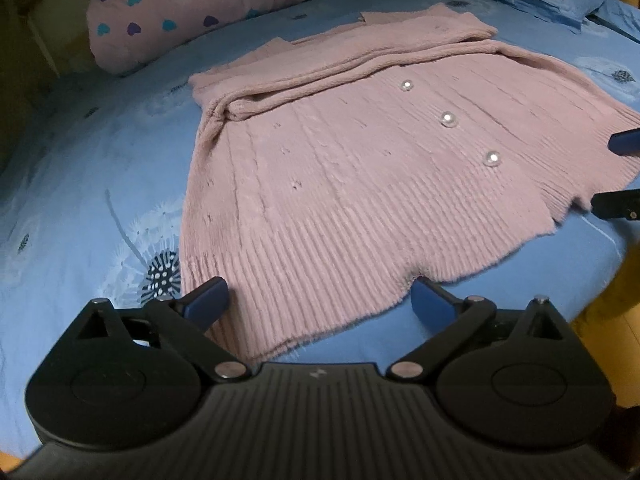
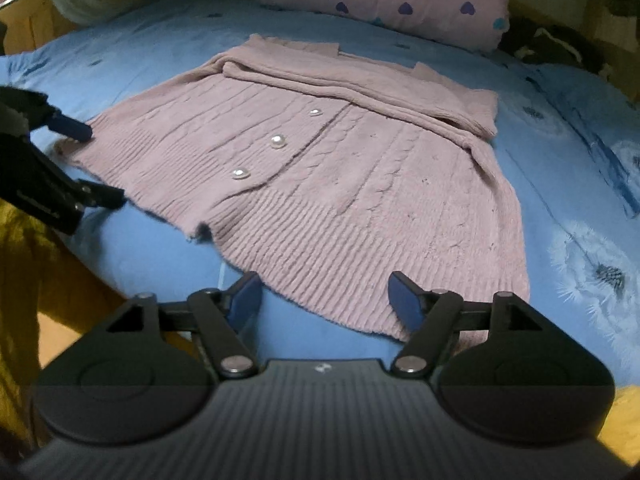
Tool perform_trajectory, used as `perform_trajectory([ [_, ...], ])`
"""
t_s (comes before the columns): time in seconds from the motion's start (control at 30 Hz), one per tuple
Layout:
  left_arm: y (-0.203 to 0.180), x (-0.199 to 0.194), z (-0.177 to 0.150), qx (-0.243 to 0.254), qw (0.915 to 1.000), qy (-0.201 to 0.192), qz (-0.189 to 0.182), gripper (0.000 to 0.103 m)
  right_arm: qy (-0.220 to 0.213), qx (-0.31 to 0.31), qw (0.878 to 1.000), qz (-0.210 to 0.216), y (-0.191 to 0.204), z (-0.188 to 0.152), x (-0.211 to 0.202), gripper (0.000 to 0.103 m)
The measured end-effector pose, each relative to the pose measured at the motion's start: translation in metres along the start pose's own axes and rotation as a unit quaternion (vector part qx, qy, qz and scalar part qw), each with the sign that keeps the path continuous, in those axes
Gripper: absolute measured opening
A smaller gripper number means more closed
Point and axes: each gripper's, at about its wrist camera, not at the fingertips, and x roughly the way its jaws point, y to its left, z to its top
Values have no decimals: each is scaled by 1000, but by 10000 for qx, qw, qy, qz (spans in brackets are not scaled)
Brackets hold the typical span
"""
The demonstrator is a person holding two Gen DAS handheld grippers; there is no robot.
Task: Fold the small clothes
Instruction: 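Move both grippers to the cardigan's ribbed hem, then grasp the ribbed hem with the left gripper while the right gripper grasps it too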
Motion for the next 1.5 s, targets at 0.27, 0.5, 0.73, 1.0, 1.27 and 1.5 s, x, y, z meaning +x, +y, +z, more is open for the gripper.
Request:
perform_trajectory([
  [0.27, 3, 13, 5, -201, 9997, -151, 76, 101, -141, 108, 9996, -211, 0, 2, 11, 74],
  [0.5, 1, 15, 5, -172, 9990, -368, 173, 97, -291, 200, 9990, -278, -2, 2, 18, 74],
  [0.73, -1, 15, 5, -279, 9983, -484, 152, 92, -413, 260, 9984, -280, -3, 0, 19, 73],
  [1.0, 2, 18, 6, -366, 9983, -453, 67, 93, -559, 374, 9971, -368, -2, 0, 23, 64],
  [1.27, -1, 14, 3, -268, 9969, -729, -78, 68, -662, 281, 9966, -390, 2, 0, 24, 40],
  [1.5, -7, 9, 7, -237, 9959, -868, -76, 23, -768, 231, 9955, -498, 4, 0, 22, 15],
])
